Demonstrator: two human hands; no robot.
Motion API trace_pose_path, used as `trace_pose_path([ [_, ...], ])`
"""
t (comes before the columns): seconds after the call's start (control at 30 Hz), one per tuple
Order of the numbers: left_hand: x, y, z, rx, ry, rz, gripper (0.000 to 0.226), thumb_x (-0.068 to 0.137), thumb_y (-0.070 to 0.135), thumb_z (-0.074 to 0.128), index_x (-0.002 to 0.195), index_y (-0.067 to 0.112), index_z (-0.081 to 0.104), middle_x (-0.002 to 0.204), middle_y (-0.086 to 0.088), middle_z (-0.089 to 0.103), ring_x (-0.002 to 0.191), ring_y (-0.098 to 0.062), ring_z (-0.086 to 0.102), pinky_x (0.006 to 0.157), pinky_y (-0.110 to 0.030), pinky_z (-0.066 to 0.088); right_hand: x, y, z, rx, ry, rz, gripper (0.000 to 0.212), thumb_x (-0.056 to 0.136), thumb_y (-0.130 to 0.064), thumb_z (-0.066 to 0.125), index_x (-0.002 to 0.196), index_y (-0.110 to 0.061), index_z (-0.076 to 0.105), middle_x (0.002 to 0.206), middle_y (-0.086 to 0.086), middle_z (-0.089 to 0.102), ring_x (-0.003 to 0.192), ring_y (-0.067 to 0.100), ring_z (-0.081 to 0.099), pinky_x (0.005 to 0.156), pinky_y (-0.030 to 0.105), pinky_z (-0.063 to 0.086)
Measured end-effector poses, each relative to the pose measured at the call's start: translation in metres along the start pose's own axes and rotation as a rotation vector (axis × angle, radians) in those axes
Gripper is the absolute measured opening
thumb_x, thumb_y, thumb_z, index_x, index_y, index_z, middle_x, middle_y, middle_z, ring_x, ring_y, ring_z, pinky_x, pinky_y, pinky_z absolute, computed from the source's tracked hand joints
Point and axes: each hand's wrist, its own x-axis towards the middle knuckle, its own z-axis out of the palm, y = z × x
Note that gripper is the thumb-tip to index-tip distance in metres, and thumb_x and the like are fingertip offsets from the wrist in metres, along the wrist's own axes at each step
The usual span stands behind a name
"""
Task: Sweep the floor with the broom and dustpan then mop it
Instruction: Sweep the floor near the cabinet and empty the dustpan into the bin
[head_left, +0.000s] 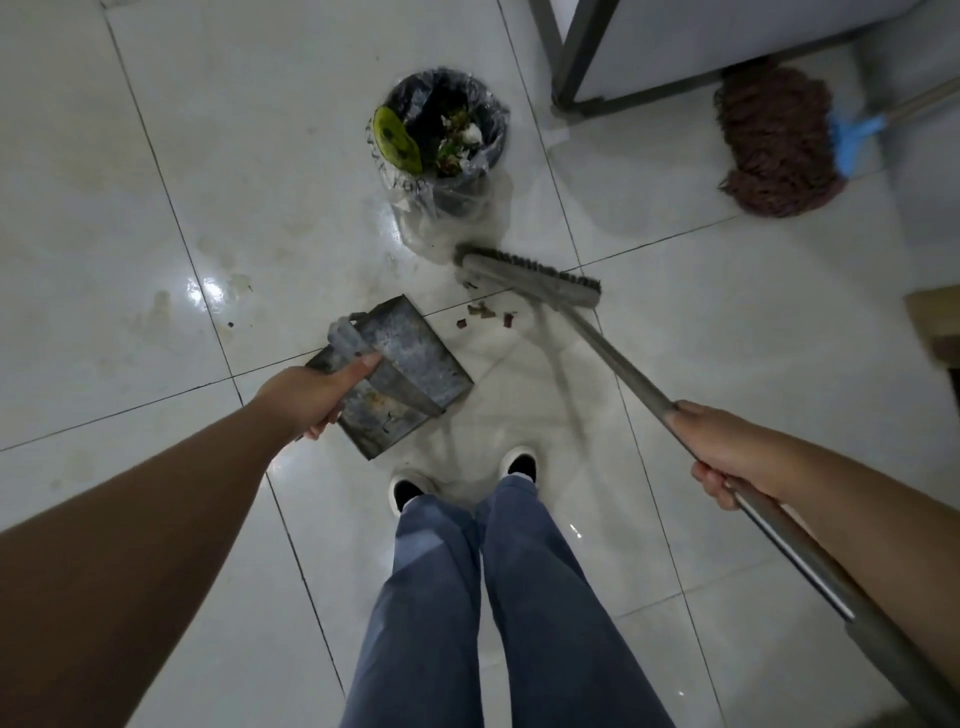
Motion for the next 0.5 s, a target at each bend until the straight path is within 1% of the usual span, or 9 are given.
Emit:
trace_pose_path([
  [0.13, 0.002, 0.000, -0.001, 0.030, 0.027, -0.004, 0.075, 0.071, 0.079, 0.041, 0.044, 0.009, 0.047, 0.028, 0.002, 0.047, 0.050, -0.020, 0.054, 0.052, -0.026, 0.035, -0.003, -0.012, -0.013, 0.343, -0.001, 0.071, 0.032, 0.100, -0.037, 0.032, 0.074, -0.018, 0.033, 0.033, 0.001, 0.030, 0.019, 0.007, 0.025, 0.029, 0.007, 0.027],
  [0.2, 0.006, -0.002, -0.001, 0.004, 0.059, 0.003, 0.073, 0.072, 0.077, 0.044, 0.046, 0.009, 0.050, 0.033, 0.001, 0.052, 0.049, -0.018, 0.054, 0.052, -0.026, 0.034, 0.008, -0.029, -0.014, 0.474, -0.036, 0.112, 0.036, 0.101, -0.035, 0.031, 0.069, -0.016, 0.030, 0.027, -0.001, 0.027, 0.016, 0.007, 0.024, 0.028, 0.004, 0.026],
  [0.27, 0.010, -0.002, -0.002, -0.082, 0.083, 0.014, 0.068, 0.072, 0.073, 0.050, 0.053, 0.008, 0.055, 0.046, -0.002, 0.057, 0.050, -0.016, 0.054, 0.052, -0.025, 0.036, 0.019, -0.047, -0.010, 0.537, -0.120, 0.137, 0.041, 0.101, -0.029, 0.029, 0.063, -0.013, 0.033, 0.024, -0.002, 0.028, 0.015, 0.007, 0.028, 0.025, 0.005, 0.024],
  [0.3, 0.013, -0.001, -0.003, -0.153, 0.096, 0.018, 0.063, 0.073, 0.070, 0.054, 0.057, 0.009, 0.057, 0.053, -0.003, 0.059, 0.051, -0.015, 0.054, 0.051, -0.023, 0.037, 0.025, -0.052, -0.005, 0.551, -0.191, 0.143, 0.046, 0.099, -0.023, 0.031, 0.055, -0.010, 0.038, 0.024, -0.002, 0.030, 0.016, 0.006, 0.031, 0.023, 0.008, 0.026],
  [0.33, 0.016, 0.000, -0.004, -0.224, 0.106, 0.016, 0.057, 0.074, 0.065, 0.057, 0.062, 0.009, 0.058, 0.058, -0.003, 0.060, 0.052, -0.013, 0.054, 0.050, -0.019, 0.037, 0.029, -0.054, 0.002, 0.541, -0.255, 0.153, 0.049, 0.094, -0.016, 0.038, 0.046, -0.008, 0.042, 0.024, -0.003, 0.033, 0.017, 0.005, 0.035, 0.023, 0.010, 0.030],
  [0.37, 0.018, 0.003, -0.005, -0.277, 0.106, 0.013, 0.052, 0.076, 0.061, 0.060, 0.066, 0.009, 0.059, 0.063, -0.002, 0.060, 0.053, -0.010, 0.054, 0.050, -0.017, 0.036, 0.032, -0.054, 0.011, 0.492, -0.283, 0.162, 0.049, 0.090, -0.010, 0.042, 0.041, -0.006, 0.043, 0.025, -0.002, 0.034, 0.018, 0.005, 0.036, 0.024, 0.011, 0.032],
  [0.4, 0.019, 0.004, -0.006, -0.313, 0.093, 0.015, 0.049, 0.078, 0.057, 0.061, 0.070, 0.009, 0.060, 0.066, -0.002, 0.060, 0.055, -0.009, 0.053, 0.049, -0.015, 0.036, 0.035, -0.053, 0.021, 0.422, -0.274, 0.178, 0.044, 0.090, -0.011, 0.042, 0.046, -0.007, 0.044, 0.027, -0.001, 0.035, 0.018, 0.007, 0.035, 0.024, 0.011, 0.031],
  [0.43, 0.021, 0.005, -0.005, -0.347, 0.072, 0.024, 0.045, 0.079, 0.054, 0.062, 0.074, 0.009, 0.061, 0.068, -0.002, 0.060, 0.055, -0.008, 0.053, 0.047, -0.014, 0.038, 0.036, -0.052, 0.031, 0.346, -0.245, 0.197, 0.038, 0.093, -0.015, 0.038, 0.056, -0.009, 0.043, 0.029, -0.001, 0.034, 0.019, 0.008, 0.033, 0.026, 0.011, 0.031],
  [0.5, 0.023, 0.004, -0.002, -0.421, 0.053, 0.039, 0.040, 0.080, 0.047, 0.064, 0.076, 0.007, 0.063, 0.067, -0.003, 0.060, 0.049, -0.006, 0.056, 0.040, -0.009, 0.041, 0.033, -0.045, 0.052, 0.228, -0.208, 0.231, 0.034, 0.095, -0.022, 0.032, 0.064, -0.011, 0.039, 0.032, 0.000, 0.034, 0.021, 0.009, 0.031, 0.029, 0.013, 0.031],
])
